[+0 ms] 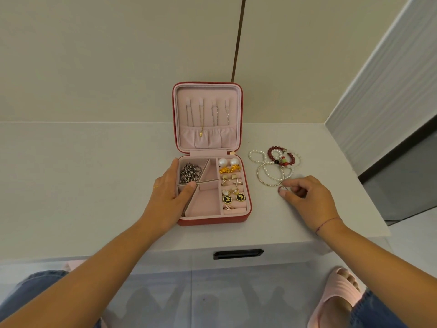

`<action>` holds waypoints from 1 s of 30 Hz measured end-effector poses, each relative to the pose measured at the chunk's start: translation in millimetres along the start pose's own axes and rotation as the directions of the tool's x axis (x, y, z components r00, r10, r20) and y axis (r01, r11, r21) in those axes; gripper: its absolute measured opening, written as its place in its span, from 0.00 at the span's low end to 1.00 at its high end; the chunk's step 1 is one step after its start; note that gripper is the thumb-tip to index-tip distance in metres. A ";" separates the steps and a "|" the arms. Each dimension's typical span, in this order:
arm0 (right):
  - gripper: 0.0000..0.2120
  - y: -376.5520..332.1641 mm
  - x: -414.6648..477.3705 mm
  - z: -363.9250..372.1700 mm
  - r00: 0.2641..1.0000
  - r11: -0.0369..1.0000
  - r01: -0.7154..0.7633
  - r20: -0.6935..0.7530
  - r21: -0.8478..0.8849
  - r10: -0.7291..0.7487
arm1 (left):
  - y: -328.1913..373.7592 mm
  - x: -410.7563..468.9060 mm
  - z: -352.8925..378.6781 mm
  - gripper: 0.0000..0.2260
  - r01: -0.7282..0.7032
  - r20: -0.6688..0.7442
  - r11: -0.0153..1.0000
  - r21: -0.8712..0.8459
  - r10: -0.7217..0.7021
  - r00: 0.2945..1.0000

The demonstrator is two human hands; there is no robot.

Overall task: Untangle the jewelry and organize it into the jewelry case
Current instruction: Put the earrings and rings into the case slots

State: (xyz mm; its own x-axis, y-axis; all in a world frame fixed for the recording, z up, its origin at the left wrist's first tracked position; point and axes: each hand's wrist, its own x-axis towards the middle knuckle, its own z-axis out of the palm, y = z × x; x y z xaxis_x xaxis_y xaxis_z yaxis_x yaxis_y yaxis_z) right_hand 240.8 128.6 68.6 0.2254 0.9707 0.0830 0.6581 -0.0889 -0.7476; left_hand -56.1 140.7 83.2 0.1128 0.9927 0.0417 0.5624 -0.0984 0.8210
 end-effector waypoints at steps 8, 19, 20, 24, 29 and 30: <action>0.05 -0.4 5.5 -0.5 0.998 0.999 -0.048 0.034 0.007 0.048 | -0.8 -0.7 1.2 0.26 0.054 0.002 0.998 0.013 -0.054 0.999; 0.06 -24.3 -3.9 -5.9 0.995 0.966 -0.055 0.095 0.251 0.032 | -4.4 1.0 2.2 0.24 0.036 -0.004 0.999 0.016 -0.036 0.999; 0.06 -32.1 -5.2 -6.5 0.995 0.962 -0.046 0.103 0.268 0.019 | -5.0 1.4 2.1 0.24 0.043 -0.005 0.999 0.016 -0.043 0.999; 0.08 -63.8 -17.5 -0.6 0.965 0.946 0.090 0.207 0.312 -0.160 | -9.4 2.8 1.4 0.21 0.024 0.001 1.000 0.017 -0.024 1.000; 0.10 -70.0 -23.8 14.8 0.839 0.885 0.458 0.291 0.082 -0.461 | -5.1 1.5 2.1 0.21 0.013 -0.008 1.000 0.004 -0.013 1.000; 0.10 -69.5 -23.8 16.3 0.824 0.869 0.489 0.290 0.074 -0.487 | -5.4 1.3 1.7 0.19 0.009 -0.002 1.000 -0.001 -0.009 1.000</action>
State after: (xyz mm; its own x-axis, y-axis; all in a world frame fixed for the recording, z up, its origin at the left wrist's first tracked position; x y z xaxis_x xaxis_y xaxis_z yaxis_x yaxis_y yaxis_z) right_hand 178.0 115.3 107.8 -0.3435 0.9075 0.2418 0.6293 0.4135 -0.6581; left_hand -57.6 142.4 77.9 0.1059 0.9937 0.0355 0.5622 -0.0893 0.8221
